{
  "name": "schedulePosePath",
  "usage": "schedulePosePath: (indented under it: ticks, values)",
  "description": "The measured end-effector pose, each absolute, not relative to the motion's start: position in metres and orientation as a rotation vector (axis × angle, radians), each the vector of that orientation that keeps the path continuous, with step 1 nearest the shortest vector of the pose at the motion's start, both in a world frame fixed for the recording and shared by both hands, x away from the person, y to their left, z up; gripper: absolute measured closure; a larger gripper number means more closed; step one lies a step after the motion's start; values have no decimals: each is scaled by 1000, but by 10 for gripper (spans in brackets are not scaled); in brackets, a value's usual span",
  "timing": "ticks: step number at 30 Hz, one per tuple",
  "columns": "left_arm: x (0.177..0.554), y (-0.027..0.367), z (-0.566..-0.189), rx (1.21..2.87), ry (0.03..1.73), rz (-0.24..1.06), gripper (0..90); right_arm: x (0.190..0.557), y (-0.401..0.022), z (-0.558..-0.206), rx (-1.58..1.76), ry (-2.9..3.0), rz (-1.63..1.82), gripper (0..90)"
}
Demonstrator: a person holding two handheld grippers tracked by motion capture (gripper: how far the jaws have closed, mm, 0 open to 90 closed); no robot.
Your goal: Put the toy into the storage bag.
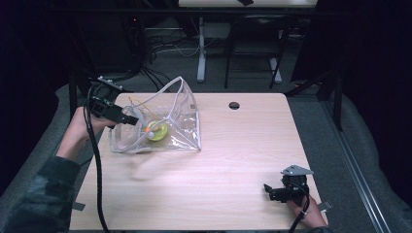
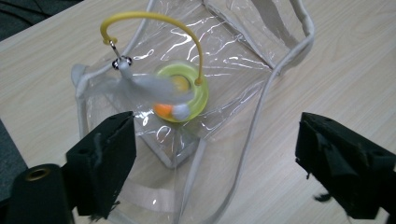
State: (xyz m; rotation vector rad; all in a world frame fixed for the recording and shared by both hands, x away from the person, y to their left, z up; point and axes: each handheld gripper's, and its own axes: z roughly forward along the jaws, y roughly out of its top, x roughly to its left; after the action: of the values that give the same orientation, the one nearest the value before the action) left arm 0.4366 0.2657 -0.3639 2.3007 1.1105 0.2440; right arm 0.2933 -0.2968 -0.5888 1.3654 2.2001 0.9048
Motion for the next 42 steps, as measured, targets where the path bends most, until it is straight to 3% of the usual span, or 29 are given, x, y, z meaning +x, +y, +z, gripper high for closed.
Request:
schedulePosePath:
  ticks: [3,10,31,42]
  values:
    - [427,269,-364,2307,1110,267,54,293,-297,-589,1367,2197,911,0]
    - [407,281,-370,2289,1107,309,1,293,-296,-589,1367,2196,911,0]
    - [369,315,-429,2215,1194,324,0,293,-296,-589,1368,2195,911,0]
    - [353,326,-472,2200,1258,259,0,293,-296,-589,1367,2196,910,0]
